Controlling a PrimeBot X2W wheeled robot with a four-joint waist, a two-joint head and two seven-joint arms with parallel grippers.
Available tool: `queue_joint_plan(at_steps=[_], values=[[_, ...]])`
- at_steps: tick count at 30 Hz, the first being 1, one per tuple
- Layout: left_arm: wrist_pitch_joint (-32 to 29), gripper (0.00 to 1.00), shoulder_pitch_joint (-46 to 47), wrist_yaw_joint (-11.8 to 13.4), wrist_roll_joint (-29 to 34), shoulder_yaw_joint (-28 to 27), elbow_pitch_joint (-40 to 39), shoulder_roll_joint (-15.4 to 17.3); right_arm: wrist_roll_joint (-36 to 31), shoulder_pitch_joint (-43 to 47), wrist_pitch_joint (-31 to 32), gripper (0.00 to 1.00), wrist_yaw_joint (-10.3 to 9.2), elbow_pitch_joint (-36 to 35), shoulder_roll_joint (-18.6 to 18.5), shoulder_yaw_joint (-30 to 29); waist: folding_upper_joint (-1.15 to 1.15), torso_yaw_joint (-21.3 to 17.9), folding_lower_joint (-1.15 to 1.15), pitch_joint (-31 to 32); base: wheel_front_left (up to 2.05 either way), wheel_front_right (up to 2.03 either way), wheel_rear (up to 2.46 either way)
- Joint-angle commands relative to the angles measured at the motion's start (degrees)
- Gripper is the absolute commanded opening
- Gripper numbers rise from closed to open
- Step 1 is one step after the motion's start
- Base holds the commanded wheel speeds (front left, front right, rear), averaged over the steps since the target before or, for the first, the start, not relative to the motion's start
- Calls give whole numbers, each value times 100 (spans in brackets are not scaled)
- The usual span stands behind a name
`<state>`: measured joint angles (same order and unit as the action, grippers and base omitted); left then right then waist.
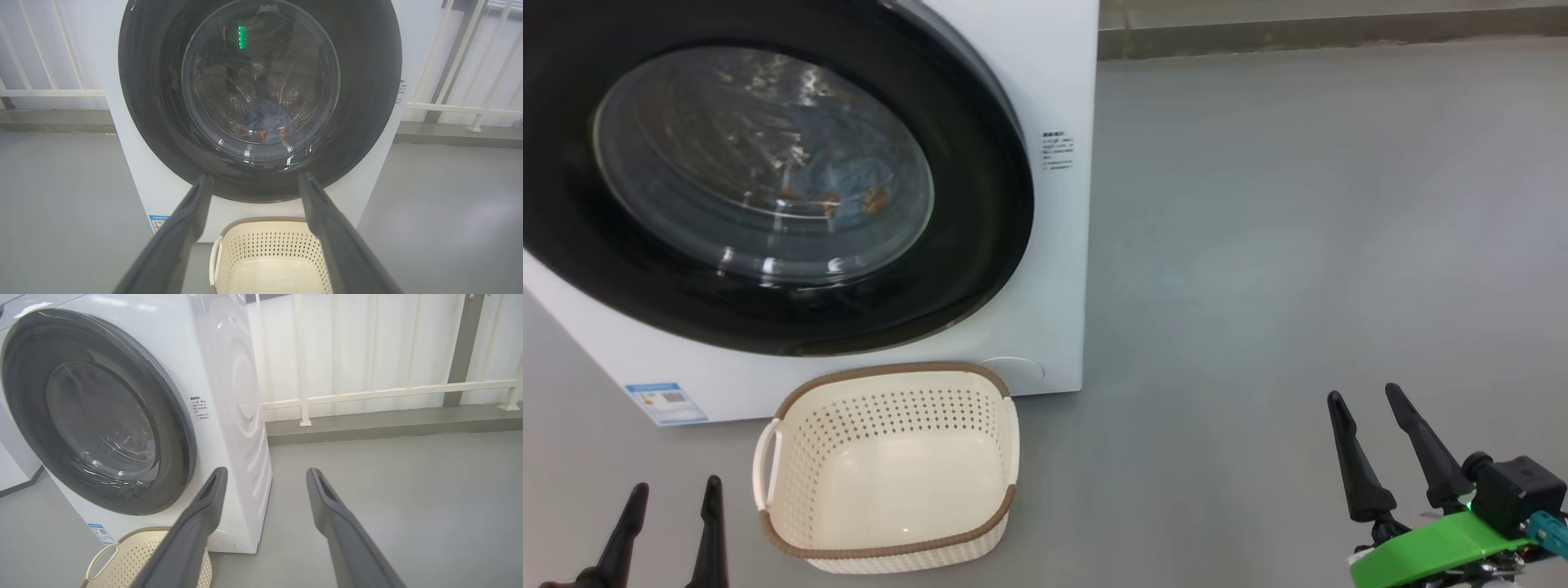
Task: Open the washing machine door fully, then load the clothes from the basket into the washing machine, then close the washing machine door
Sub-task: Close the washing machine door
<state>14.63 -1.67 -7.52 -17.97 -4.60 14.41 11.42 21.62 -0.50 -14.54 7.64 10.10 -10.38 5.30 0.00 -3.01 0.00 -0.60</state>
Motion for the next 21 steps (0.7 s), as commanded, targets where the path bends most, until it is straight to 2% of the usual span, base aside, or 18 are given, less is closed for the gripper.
queue_joint_plan(at_steps=[1,21], values=[[37,100,82,3,59,-246,-194,127,-11,1,-46,100,-15,-163,-59,82,0,-81,0,35,0,0,0],[37,100,-61,3,19,-403,-272,75,-46,249,-46,100,-15,-217,-67,-49,0,-236,0,111,0,0,0]])
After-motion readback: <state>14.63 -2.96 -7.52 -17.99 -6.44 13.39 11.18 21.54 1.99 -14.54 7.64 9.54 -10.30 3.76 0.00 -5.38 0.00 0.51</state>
